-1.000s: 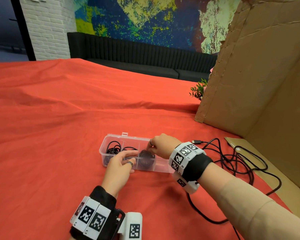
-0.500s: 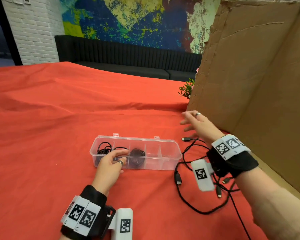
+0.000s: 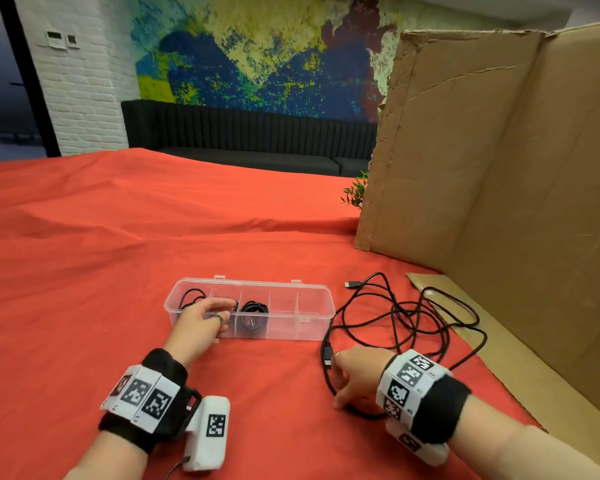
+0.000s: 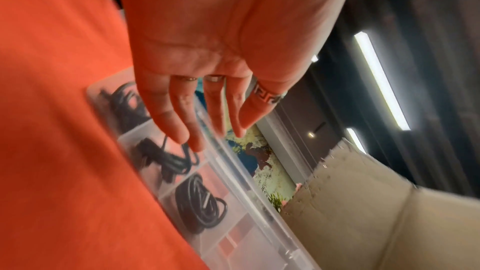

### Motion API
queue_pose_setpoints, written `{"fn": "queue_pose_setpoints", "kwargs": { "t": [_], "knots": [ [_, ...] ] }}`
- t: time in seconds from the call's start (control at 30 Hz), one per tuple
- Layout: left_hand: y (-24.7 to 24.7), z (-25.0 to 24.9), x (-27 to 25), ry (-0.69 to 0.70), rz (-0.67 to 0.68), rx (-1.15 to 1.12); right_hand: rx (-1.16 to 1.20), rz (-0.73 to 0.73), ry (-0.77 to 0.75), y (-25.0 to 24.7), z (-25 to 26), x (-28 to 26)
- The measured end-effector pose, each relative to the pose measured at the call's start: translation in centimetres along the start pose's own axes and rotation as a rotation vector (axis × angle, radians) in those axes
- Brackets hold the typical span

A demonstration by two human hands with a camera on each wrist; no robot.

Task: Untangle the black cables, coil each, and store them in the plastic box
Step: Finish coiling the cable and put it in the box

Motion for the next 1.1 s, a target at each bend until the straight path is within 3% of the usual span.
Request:
{"fn": "queue_pose_setpoints", "kwargs": {
  "t": [0.1,0.17,0.27,0.4,0.53,0.7,0.77,0.83,0.9,1.0,1.1],
  "knots": [
    [0.1,-2.6,-0.8,0.153,-0.033,0.234,0.007,0.003,-0.041,-0.4,0.4,-0.5],
    [1.0,-4.5,-1.9,0.237,0.004,0.37,0.204,-0.055,-0.023,-1.7,-0.2,-1.1],
    [4.1,-5.6,-3.3,0.272,0.22,0.524,0.603,-0.271,-0.031,-4.7,-2.4,-1.9],
    [10.2,-5.1,-3.3,0.204,0.609,0.71,0.765,-0.666,0.004,-7.6,-5.4,-3.5],
    [15.0,-4.5,-2.0,0.205,0.722,0.897,0.876,-0.769,-0.032,-7.8,-6.2,-4.8],
    [17.5,-3.9,-1.3,0.181,0.75,1.121,0.747,-0.734,-0.046,-6.9,-6.0,-4.8],
    [17.7,-4.1,-1.0,0.187,0.746,1.164,0.578,-0.608,-0.05,-6.5,-5.7,-5.0],
    [17.6,-4.2,-0.7,0.206,0.746,1.179,0.327,-0.393,-0.08,-5.5,-4.8,-5.5],
    [17.1,-4.3,-0.8,0.193,0.758,1.141,0.189,-0.215,-0.109,-4.2,-4.3,-6.2],
    [15.8,-4.2,-0.8,0.09,0.861,1.004,0.169,-0.112,-0.076,-3.1,-5.2,-6.2],
    [12.9,-6.2,0.0,0.055,0.724,0.801,0.177,-0.119,-0.021,-3.0,-7.1,-5.5]
  ]
}}
Point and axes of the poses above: each hand's wrist, its own x-axis towards the middle knuckle, its own y-axis out of the palm, z = x × y, the point moved 5 cm from there along x, towards the middle knuckle, and after that the axes turned 8 degrees about y, right-handed, at the moved point
